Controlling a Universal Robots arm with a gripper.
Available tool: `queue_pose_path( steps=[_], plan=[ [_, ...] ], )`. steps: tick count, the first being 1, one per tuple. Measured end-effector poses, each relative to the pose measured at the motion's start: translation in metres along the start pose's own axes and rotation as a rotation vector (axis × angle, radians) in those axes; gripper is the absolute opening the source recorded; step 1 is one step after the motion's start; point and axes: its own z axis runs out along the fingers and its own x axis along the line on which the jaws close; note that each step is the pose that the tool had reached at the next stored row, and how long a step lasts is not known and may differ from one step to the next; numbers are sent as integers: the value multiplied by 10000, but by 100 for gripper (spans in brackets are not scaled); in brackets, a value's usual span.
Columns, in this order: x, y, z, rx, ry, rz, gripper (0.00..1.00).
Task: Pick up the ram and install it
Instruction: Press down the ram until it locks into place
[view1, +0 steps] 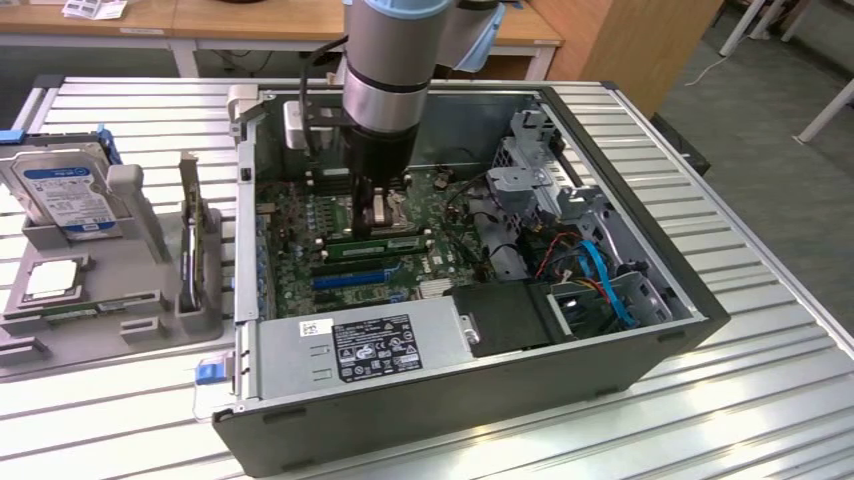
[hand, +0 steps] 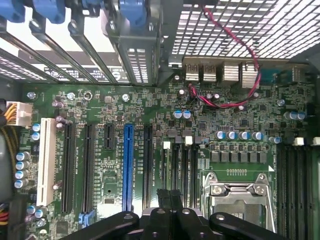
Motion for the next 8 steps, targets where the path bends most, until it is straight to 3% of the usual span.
queue_pose_path(
  steps=[8],
  plan=[
    [-3, 9, -127, 0, 0, -1, 10]
  ],
)
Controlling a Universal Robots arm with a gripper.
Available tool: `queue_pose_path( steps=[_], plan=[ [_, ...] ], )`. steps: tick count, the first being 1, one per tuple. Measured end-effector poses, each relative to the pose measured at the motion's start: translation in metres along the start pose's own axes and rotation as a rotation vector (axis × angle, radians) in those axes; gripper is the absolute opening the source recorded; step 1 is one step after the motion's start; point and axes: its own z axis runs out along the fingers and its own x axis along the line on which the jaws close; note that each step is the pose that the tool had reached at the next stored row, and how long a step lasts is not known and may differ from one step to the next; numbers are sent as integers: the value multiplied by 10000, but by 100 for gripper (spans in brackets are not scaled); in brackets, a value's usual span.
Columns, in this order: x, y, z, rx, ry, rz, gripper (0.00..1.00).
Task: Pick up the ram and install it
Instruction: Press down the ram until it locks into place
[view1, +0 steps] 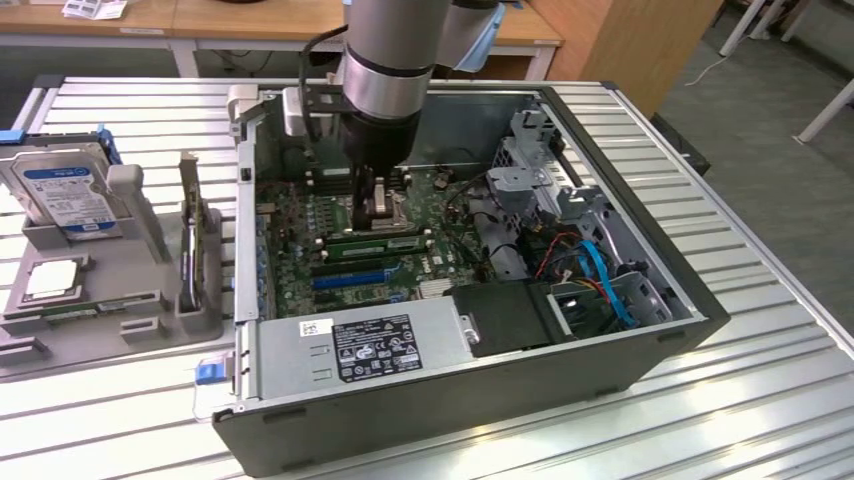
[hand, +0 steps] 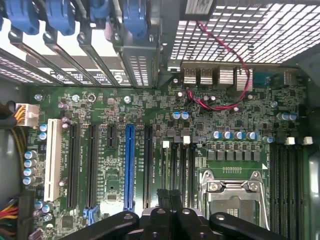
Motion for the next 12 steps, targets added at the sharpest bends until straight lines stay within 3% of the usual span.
queue_pose_path(
  steps=[12],
  plan=[
    [-5, 14, -200, 0, 0, 0, 10]
  ],
)
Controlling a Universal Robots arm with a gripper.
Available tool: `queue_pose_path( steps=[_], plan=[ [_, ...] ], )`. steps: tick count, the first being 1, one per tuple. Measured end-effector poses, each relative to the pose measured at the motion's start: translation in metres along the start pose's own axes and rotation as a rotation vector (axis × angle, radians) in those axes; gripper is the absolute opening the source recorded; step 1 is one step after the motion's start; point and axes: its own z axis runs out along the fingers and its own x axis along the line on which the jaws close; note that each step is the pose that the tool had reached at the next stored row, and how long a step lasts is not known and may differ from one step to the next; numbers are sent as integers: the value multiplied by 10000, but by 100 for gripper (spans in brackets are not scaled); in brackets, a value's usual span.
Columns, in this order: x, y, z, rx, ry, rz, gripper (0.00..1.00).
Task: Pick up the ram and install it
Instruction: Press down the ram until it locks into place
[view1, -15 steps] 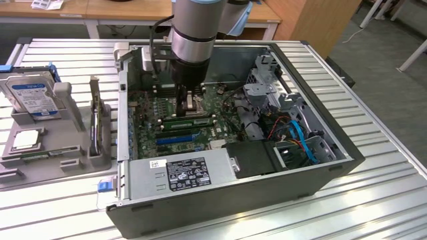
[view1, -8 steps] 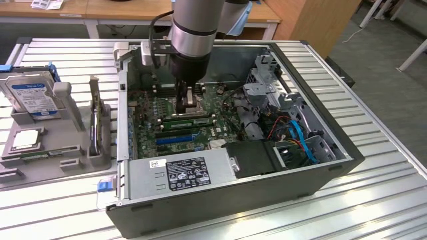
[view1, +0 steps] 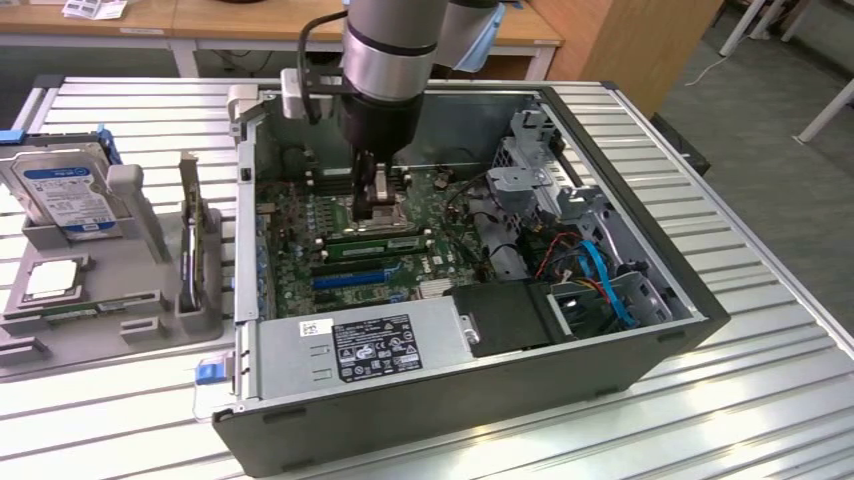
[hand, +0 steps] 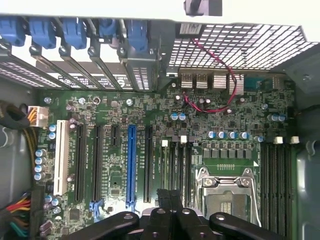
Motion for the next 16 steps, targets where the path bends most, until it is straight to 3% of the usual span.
queue_pose_path(
  steps=[16],
  plan=[
    [-7, 18, -259, -1, 1, 0, 10]
  ],
)
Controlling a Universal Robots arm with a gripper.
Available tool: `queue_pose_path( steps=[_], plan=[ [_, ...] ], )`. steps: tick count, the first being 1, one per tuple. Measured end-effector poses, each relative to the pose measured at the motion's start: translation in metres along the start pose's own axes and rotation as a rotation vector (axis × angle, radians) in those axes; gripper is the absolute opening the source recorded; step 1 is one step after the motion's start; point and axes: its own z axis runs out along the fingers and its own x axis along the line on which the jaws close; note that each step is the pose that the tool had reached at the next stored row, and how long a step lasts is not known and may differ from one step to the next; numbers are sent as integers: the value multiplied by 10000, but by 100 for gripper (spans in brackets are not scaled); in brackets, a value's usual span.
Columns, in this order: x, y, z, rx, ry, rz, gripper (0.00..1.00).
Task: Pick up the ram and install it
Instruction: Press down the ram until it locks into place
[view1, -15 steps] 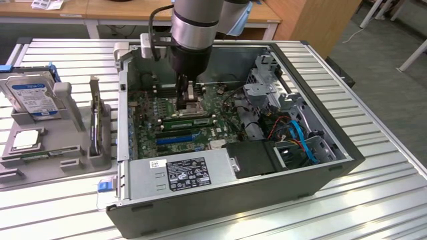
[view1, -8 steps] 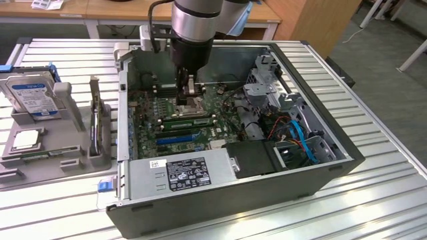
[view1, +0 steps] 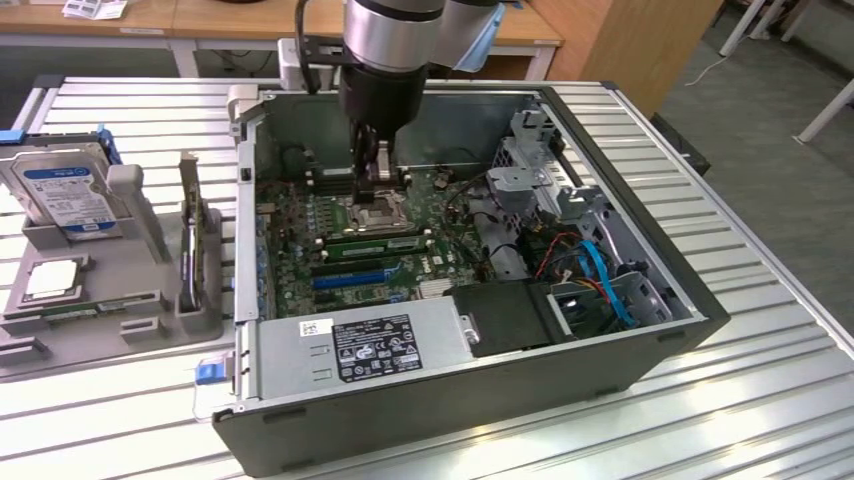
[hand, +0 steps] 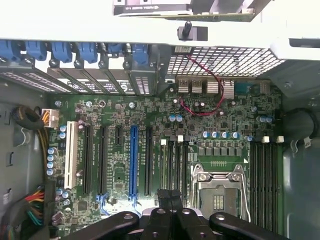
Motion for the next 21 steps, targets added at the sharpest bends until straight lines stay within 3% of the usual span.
queue_pose_path(
  steps=[21],
  plan=[
    [-3, 7, -92, 1, -3, 0, 10]
  ],
)
